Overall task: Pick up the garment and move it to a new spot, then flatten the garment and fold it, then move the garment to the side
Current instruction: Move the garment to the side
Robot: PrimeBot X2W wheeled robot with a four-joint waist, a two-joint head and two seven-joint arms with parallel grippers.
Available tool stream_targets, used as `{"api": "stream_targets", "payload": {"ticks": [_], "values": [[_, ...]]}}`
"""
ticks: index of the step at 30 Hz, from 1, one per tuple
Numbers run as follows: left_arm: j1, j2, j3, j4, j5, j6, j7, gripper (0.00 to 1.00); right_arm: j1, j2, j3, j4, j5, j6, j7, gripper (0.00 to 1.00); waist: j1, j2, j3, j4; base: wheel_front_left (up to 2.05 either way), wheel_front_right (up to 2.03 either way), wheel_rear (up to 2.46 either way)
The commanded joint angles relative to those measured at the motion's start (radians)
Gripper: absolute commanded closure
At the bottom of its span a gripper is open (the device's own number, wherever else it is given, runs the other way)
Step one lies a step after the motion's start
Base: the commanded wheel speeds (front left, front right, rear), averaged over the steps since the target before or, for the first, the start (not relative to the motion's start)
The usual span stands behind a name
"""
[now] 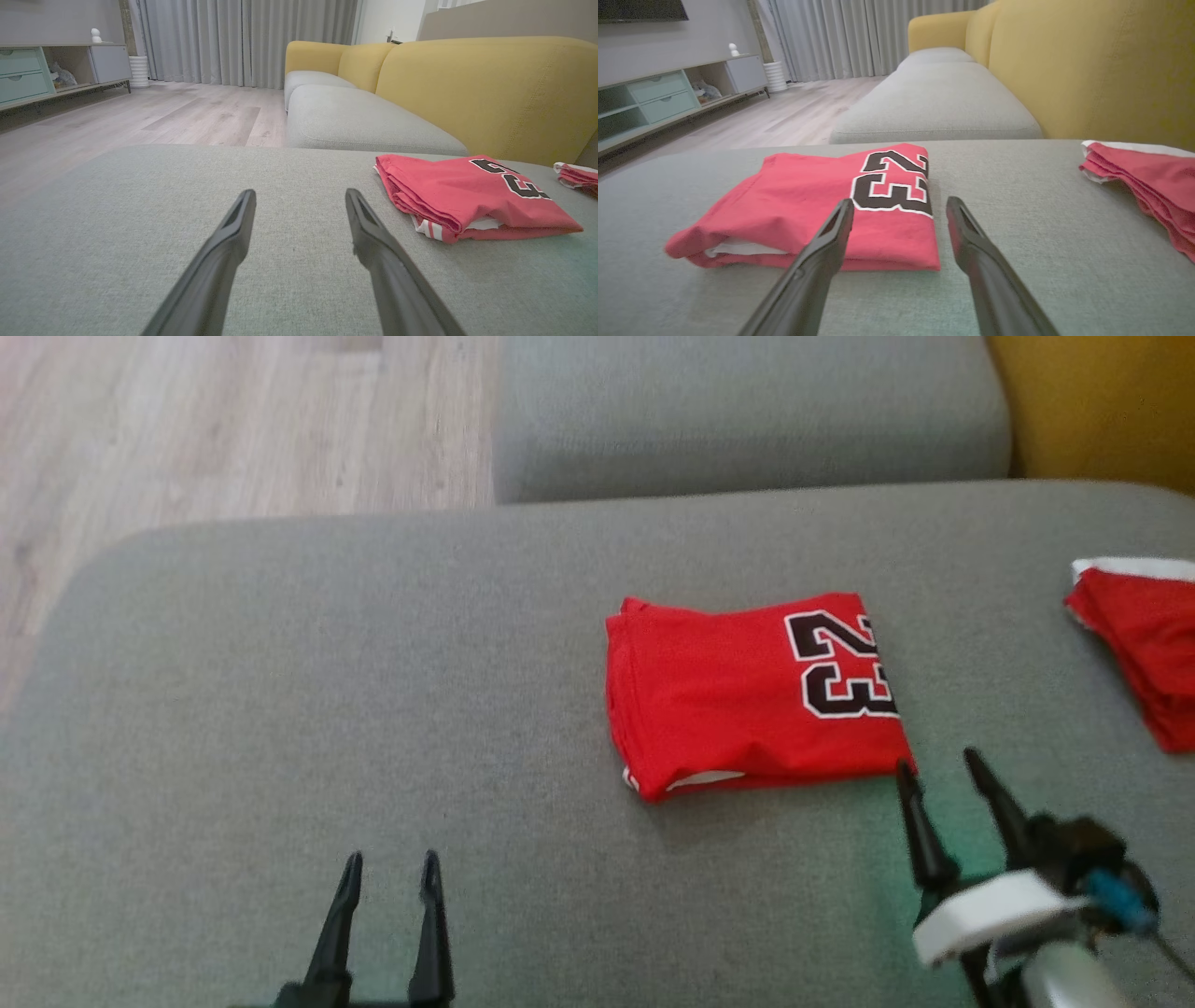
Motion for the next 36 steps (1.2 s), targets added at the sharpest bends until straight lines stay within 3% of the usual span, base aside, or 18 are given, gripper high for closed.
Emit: {"api": "stream_targets", "payload": {"ticks": [1, 5, 7, 15, 16, 17, 18, 23, 28, 36], "values": [[-0.064, -0.005, 0.016, -0.037, 0.013, 0.007, -0.005, 0.00, -0.079, -0.031, 0.021, 0.004, 0.020, -0.001, -0.014, 0.00, -0.0001, 0.0000, 0.033, 0.005, 0.00, 0.00, 0.00], [-0.105, -0.005, -0.008, -0.040, 0.023, 0.012, -0.005, 0.00, -0.201, -0.076, 0.030, 0.113, 0.077, -0.001, 0.016, 0.00, -0.0001, 0.0000, 0.095, 0.016, 0.00, 0.00, 0.00], [-0.136, -0.005, -0.030, -0.039, 0.031, 0.014, -0.005, 0.00, -0.292, -0.112, 0.039, 0.180, 0.131, -0.001, 0.085, 0.00, -0.0001, 0.0000, 0.134, 0.025, 0.00, 0.00, 0.00], [-0.200, -0.005, -0.084, -0.029, 0.038, 0.028, -0.005, 0.00, -0.419, -0.178, 0.174, 0.298, 0.355, -0.001, 0.275, 0.00, -0.0001, 0.0000, 0.203, 0.053, 0.00, 0.00, 0.00], [-0.204, -0.005, -0.087, -0.028, 0.038, 0.030, -0.005, 0.00, -0.424, -0.182, 0.196, 0.303, 0.387, -0.001, 0.295, 0.05, -0.0001, 0.0000, 0.208, 0.054, 0.00, 0.00, 0.00], [-0.208, -0.005, -0.089, -0.028, 0.036, 0.033, -0.005, 0.00, -0.429, -0.190, 0.219, 0.303, 0.411, -0.001, 0.305, 0.37, -0.0001, 0.0000, 0.213, 0.053, 0.00, 0.00, 0.00], [-0.214, -0.005, -0.089, -0.027, 0.035, 0.039, -0.005, 0.00, -0.444, -0.206, 0.252, 0.299, 0.449, -0.001, 0.296, 1.00, -0.0001, 0.0000, 0.224, 0.045, 0.00, 0.00, 0.00], [-0.232, -0.005, -0.088, -0.029, 0.044, 0.042, -0.005, 0.00, -0.491, -0.263, 0.317, 0.283, 0.504, -0.001, 0.253, 1.00, -0.0001, 0.0000, 0.252, 0.002, 0.00, 0.00, 0.00], [-0.269, -0.005, -0.077, -0.049, 0.063, 0.045, -0.005, 0.00, -0.568, -0.418, 0.371, 0.228, 0.510, -0.001, 0.243, 1.00, -0.0001, 0.0000, 0.320, -0.079, 0.00, 0.00, 0.00], [-0.334, -0.005, -0.075, -0.041, 0.092, 0.030, -0.005, 0.00, -0.670, -0.614, 0.335, 0.170, 0.488, -0.001, 0.252, 1.00, -0.0001, 0.0000, 0.406, -0.164, 0.00, 0.00, 0.00]]}}
